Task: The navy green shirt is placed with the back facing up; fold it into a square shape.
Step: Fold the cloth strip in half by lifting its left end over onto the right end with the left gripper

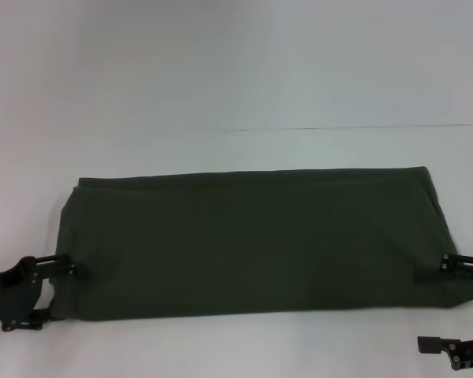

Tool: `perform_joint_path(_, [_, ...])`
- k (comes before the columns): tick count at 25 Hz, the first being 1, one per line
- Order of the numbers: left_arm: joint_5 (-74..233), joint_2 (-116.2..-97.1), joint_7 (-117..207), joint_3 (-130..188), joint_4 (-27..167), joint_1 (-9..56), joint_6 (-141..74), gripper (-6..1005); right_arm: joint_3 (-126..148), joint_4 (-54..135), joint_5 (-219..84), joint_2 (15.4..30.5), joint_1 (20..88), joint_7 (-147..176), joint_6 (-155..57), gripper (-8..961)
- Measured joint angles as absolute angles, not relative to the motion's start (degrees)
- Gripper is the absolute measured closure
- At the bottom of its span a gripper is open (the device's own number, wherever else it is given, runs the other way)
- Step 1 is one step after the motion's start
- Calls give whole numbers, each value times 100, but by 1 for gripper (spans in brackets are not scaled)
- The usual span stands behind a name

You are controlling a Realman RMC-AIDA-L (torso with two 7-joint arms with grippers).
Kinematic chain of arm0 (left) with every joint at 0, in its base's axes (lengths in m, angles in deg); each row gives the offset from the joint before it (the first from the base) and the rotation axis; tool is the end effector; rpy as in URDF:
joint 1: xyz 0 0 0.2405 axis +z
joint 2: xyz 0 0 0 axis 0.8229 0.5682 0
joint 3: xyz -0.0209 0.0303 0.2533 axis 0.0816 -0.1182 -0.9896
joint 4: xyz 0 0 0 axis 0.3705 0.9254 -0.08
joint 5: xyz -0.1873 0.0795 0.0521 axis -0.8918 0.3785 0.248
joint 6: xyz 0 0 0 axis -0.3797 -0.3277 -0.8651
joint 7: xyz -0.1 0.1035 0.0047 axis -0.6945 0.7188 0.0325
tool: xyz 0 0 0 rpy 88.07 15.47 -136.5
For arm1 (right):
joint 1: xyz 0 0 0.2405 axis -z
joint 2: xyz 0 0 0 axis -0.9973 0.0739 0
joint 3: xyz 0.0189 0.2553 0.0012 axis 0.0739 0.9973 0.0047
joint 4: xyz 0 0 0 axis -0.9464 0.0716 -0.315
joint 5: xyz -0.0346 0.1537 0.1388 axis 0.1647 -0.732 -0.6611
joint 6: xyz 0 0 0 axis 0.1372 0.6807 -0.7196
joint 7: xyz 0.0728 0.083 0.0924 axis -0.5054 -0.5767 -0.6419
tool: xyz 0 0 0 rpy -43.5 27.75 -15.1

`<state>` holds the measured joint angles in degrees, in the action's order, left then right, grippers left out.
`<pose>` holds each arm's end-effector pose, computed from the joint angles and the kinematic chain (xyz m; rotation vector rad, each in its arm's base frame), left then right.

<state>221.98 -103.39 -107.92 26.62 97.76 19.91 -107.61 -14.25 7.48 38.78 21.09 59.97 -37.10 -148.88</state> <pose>-0.3553 0.3292 0.0415 -1.5464 -2.4113 -0.5298 0.2991 0.2796 0.0616 -2.8556 0.0532 0.6726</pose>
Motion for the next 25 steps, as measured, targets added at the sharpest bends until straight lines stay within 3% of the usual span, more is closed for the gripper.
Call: perform_joint_path(25, [22206,-10345,-10784,2673,9516,1795,-10483,113,-1381,749,3878,2083,5956,-3742,-14888,76])
